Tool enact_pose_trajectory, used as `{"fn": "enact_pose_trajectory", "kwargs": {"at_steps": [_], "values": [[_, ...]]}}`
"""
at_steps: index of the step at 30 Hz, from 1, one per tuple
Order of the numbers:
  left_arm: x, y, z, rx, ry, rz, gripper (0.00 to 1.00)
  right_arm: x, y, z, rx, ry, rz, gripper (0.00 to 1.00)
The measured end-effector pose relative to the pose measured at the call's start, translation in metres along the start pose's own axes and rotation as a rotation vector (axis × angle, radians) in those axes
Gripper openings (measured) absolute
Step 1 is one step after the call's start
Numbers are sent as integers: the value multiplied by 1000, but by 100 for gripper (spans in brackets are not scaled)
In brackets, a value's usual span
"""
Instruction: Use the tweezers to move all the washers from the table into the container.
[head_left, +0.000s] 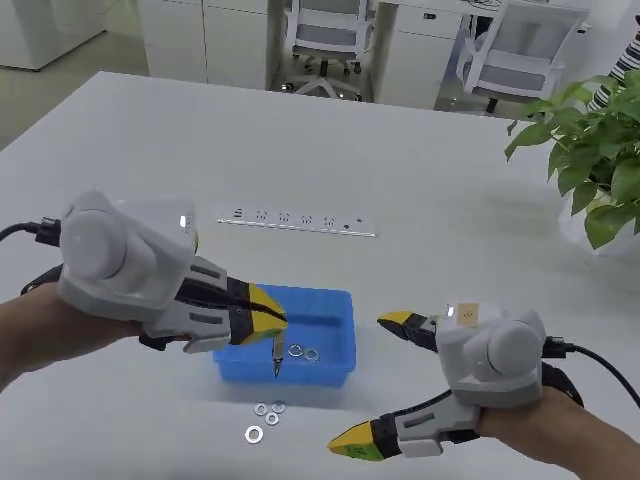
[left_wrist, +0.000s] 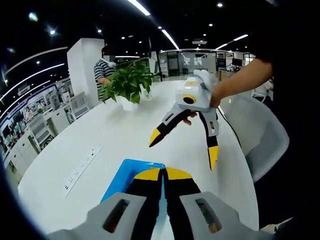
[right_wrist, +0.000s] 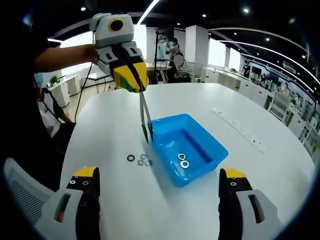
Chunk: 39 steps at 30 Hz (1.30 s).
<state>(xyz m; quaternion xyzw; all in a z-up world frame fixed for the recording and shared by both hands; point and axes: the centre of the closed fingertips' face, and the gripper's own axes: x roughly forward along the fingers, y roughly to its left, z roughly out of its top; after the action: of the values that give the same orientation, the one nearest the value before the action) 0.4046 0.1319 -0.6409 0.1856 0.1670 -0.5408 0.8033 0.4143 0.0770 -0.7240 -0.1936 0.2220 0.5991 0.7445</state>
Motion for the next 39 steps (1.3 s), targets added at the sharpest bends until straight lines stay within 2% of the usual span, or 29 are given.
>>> {"fn": "enact_pose_trajectory", "kwargs": {"at_steps": [10, 22, 39], "values": [[-4, -11, -10, -9, 4, -11, 5, -4, 6, -3, 2, 3, -4, 100], [-4, -20, -31, -36, 25, -21, 5, -5, 16, -7, -4, -4, 9, 99], [4, -36, -46, -63, 38, -42, 5, -7, 23, -14, 0, 5, 9, 96]]}}
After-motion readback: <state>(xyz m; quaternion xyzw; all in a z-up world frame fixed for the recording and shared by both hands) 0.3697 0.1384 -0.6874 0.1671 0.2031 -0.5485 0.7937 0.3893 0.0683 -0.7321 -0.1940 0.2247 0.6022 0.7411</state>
